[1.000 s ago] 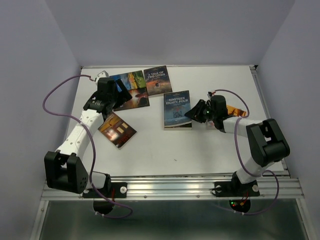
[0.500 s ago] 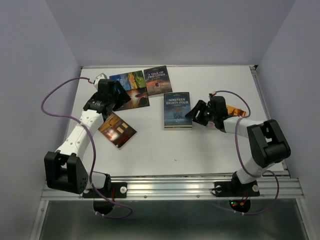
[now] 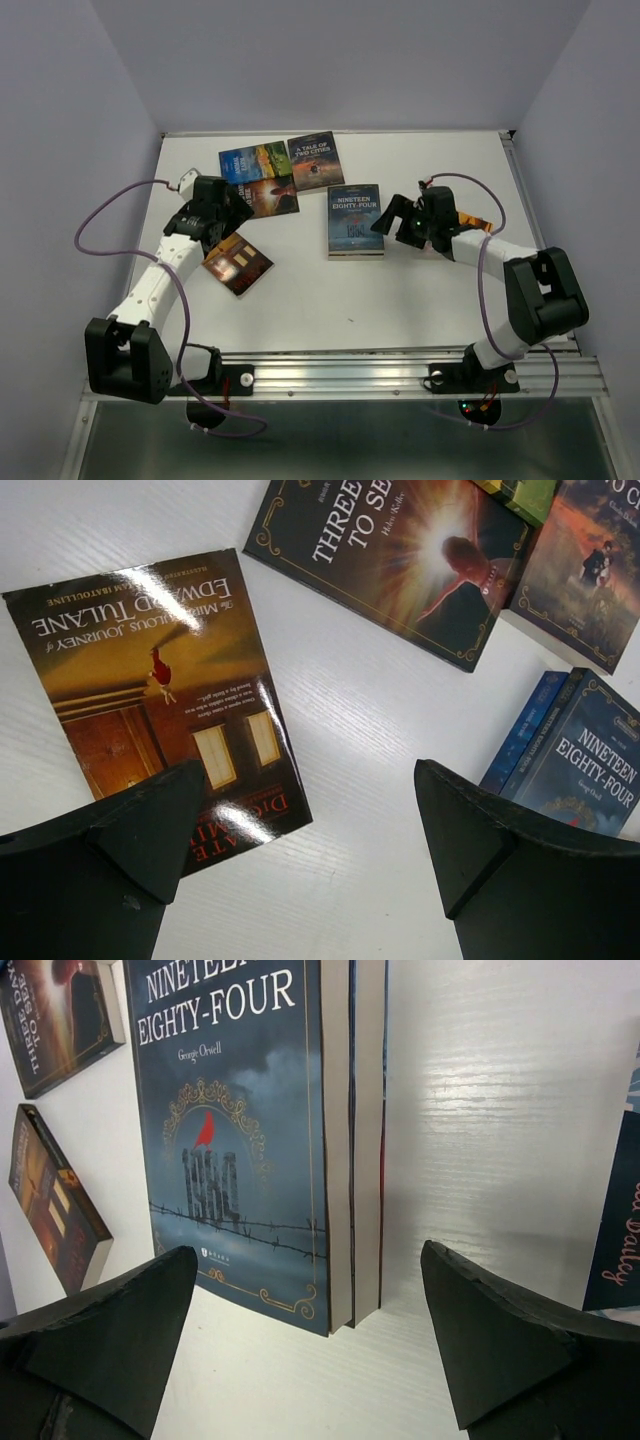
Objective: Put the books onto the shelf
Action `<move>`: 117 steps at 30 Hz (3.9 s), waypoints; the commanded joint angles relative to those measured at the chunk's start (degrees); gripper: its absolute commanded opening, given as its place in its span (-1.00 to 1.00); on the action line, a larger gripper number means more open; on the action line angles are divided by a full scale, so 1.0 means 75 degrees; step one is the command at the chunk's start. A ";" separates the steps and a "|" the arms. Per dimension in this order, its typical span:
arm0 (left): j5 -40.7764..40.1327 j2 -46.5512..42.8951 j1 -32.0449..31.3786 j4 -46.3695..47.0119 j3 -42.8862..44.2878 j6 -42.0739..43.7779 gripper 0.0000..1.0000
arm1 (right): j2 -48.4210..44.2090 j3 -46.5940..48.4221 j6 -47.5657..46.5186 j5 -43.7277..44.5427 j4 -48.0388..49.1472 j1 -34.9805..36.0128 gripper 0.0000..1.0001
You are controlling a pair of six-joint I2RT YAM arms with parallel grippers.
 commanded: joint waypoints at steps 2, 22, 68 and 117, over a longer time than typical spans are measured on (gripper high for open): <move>-0.0212 -0.0262 0.0143 -0.0124 -0.0214 -0.0257 0.98 | -0.0588 0.0537 -0.0678 0.0235 -0.0532 -0.0043 1.00; -0.0094 0.1164 0.0306 0.0908 0.0839 0.0573 0.98 | -0.1280 0.1546 -0.2073 0.0518 -0.1694 -0.0043 1.00; 0.1651 0.5585 0.1597 0.1892 0.3161 0.2414 0.85 | 0.1567 0.4275 -0.2800 0.1934 -0.1296 0.2324 1.00; 0.0374 0.4110 0.2182 0.0451 0.2845 0.1407 0.31 | 0.6278 0.8249 -0.3022 -0.0374 -0.0815 0.5078 1.00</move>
